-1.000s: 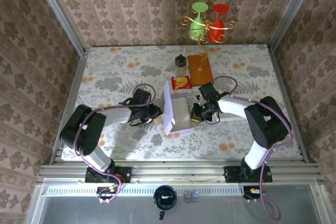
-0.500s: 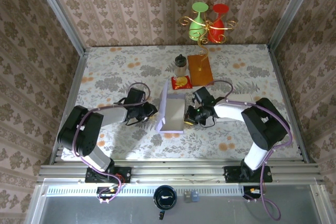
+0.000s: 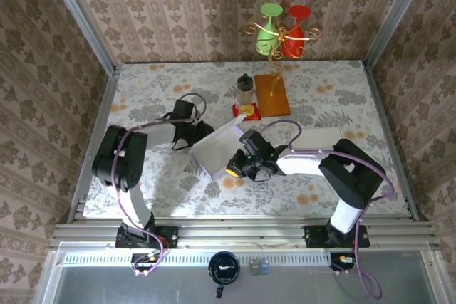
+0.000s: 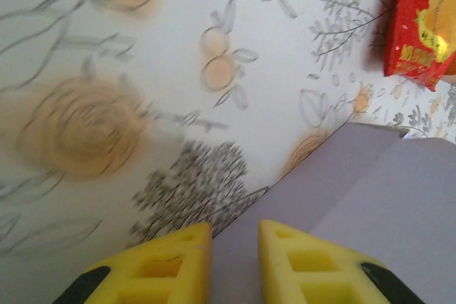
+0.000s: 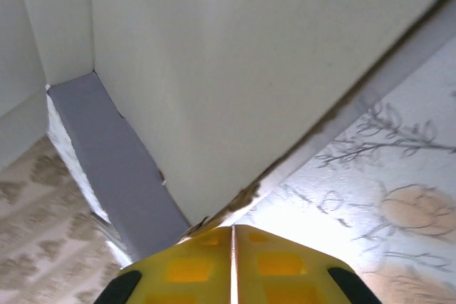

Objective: Fold the paper box

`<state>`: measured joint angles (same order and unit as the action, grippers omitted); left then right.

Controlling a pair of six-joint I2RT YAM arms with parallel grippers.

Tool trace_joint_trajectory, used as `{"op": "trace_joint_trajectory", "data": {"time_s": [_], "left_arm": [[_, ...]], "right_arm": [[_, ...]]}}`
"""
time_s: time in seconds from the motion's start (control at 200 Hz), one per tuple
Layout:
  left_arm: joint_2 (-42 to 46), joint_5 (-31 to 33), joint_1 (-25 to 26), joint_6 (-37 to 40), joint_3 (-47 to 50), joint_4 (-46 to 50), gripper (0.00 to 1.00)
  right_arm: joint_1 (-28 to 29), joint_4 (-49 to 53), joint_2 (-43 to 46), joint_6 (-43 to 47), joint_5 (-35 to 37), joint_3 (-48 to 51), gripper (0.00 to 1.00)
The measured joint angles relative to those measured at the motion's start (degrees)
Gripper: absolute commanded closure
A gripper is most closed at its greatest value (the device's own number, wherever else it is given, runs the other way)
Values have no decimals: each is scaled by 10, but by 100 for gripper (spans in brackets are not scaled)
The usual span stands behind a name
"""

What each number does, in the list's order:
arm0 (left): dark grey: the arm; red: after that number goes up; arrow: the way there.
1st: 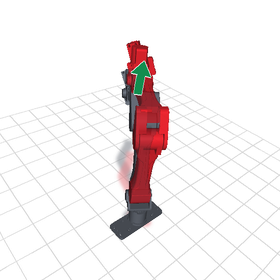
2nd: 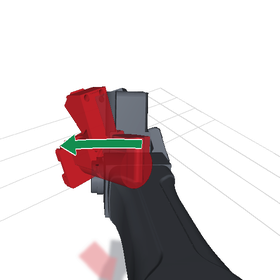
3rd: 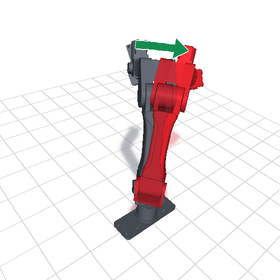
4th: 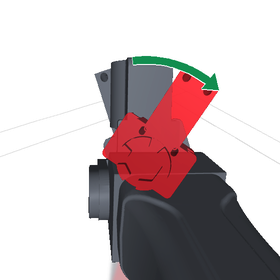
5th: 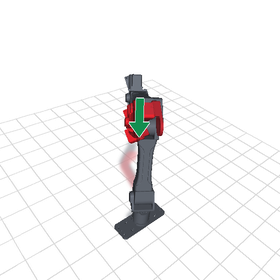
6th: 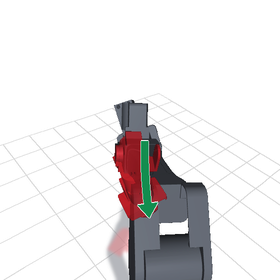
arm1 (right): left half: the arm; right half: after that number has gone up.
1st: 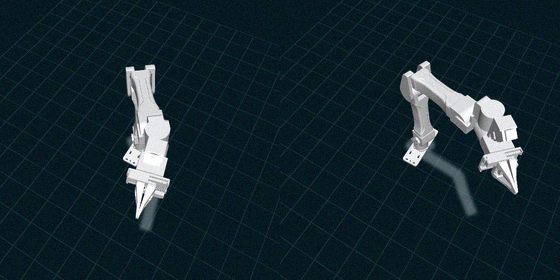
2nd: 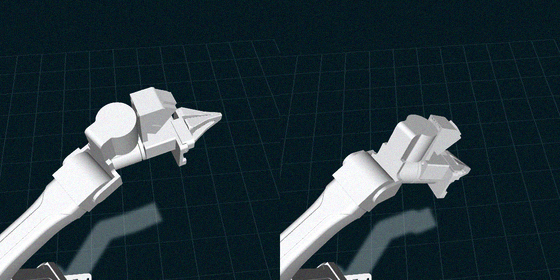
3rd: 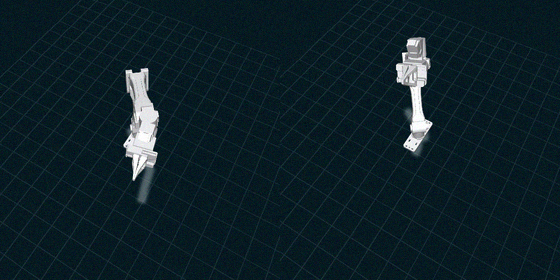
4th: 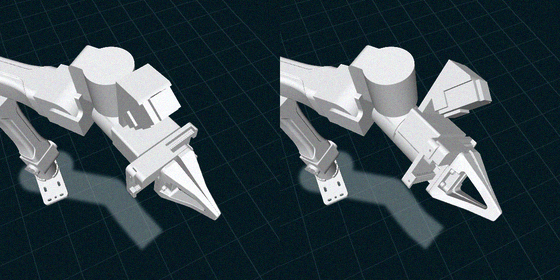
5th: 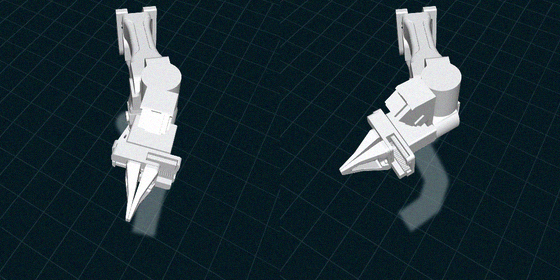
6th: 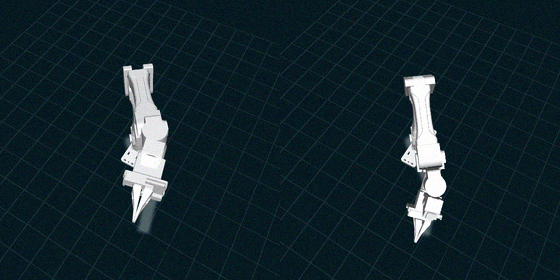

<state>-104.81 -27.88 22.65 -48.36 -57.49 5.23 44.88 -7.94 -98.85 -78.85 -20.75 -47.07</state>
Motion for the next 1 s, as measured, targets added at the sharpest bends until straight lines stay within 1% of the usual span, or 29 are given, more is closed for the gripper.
{"op": "trace_joint_trajectory", "data": {"time_s": [0.095,0.23,0.29,0.365,0.49,0.635,0.73,0.87,0.95,1.005], "left_arm": [[-28,-20,0,18,-39,11,77],[-42,-34,-2,42,-82,43,72],[-42,-33,-4,53,-99,62,70],[-40,-25,-11,70,-118,84,63],[-11,19,-26,99,-138,139,57],[59,83,-37,127,-150,199,52],[111,130,-43,137,-152,235,51],[191,185,-50,143,-144,289,51],[247,201,-51,148,-121,308,50],[287,205,-51,152,-99,322,50]], "right_arm": [[11,-22,-14,-42,9,-3,80],[21,-31,-16,-73,24,-7,73],[22,-27,-10,-73,31,-7,71],[22,-13,9,-64,41,-7,71],[17,23,55,-18,54,-7,71],[-1,103,117,93,79,-13,69],[-35,156,156,194,90,-27,69],[-131,207,187,363,78,-63,63],[-188,229,184,461,56,-96,59],[-217,239,173,517,42,-121,57]]}}
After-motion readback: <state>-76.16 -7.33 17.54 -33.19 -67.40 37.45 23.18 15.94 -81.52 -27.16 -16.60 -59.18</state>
